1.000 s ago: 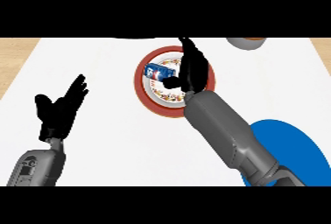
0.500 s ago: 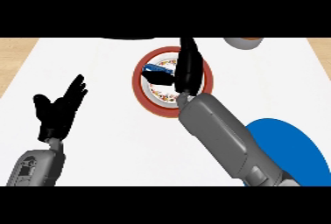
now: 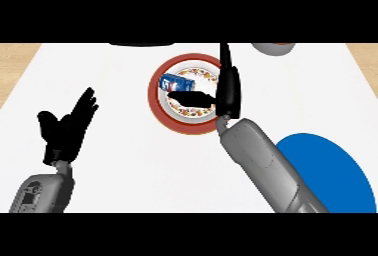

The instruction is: Pick the can from the plate and place it in the plate

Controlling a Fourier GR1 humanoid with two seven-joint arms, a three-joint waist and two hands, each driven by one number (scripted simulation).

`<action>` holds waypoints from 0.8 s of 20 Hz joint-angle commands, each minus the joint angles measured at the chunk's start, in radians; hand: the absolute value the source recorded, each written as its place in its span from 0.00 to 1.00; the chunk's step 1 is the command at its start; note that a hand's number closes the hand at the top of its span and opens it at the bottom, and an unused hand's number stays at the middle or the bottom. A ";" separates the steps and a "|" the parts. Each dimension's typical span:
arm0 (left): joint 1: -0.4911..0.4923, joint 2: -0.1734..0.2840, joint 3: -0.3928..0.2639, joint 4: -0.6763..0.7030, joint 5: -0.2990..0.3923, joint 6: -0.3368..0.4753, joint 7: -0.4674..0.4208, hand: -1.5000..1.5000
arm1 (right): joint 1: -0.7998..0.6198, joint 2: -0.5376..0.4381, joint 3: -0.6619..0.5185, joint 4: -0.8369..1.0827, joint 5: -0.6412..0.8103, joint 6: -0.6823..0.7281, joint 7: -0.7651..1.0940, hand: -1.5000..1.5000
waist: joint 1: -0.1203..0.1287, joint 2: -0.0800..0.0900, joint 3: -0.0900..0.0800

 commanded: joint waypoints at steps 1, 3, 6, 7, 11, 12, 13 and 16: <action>-0.029 -0.007 0.003 0.002 -0.001 -0.003 0.041 0.50 | 0.079 -0.003 -0.039 -0.056 0.006 0.064 -0.069 0.00 | -0.012 -0.003 0.000; 0.065 0.008 0.020 -0.038 0.006 -0.026 -0.030 0.50 | 0.078 0.001 -0.068 0.005 0.002 0.080 -0.111 0.00 | -0.007 -0.003 -0.001; 0.013 -0.006 0.013 -0.029 -0.010 -0.009 0.021 0.50 | 0.101 -0.022 -0.119 -0.020 0.004 0.119 -0.137 0.00 | -0.010 -0.003 0.000; -0.009 -0.007 0.020 0.006 -0.017 -0.008 0.000 0.50 | 0.125 -0.007 -0.093 -0.040 0.045 0.106 -0.120 0.00 | -0.012 -0.003 -0.001; 0.095 -0.002 0.010 -0.119 -0.012 -0.021 0.033 0.50 | 0.282 -0.046 -0.061 -0.211 0.080 0.101 -0.081 0.00 | -0.013 -0.006 -0.001; 0.059 0.005 0.026 -0.108 -0.010 -0.020 0.046 0.50 | 0.142 -0.039 -0.135 -0.083 0.090 0.124 -0.072 0.00 | -0.008 -0.004 -0.001; 0.016 -0.039 0.003 -0.064 -0.033 0.016 0.049 0.50 | 0.162 -0.002 -0.132 -0.082 0.107 0.114 -0.084 0.00 | -0.010 -0.003 -0.001; 0.046 0.011 0.046 -0.026 -0.013 -0.044 -0.011 0.50 | 0.241 -0.053 -0.132 -0.139 0.124 0.157 -0.087 0.00 | -0.011 -0.003 -0.001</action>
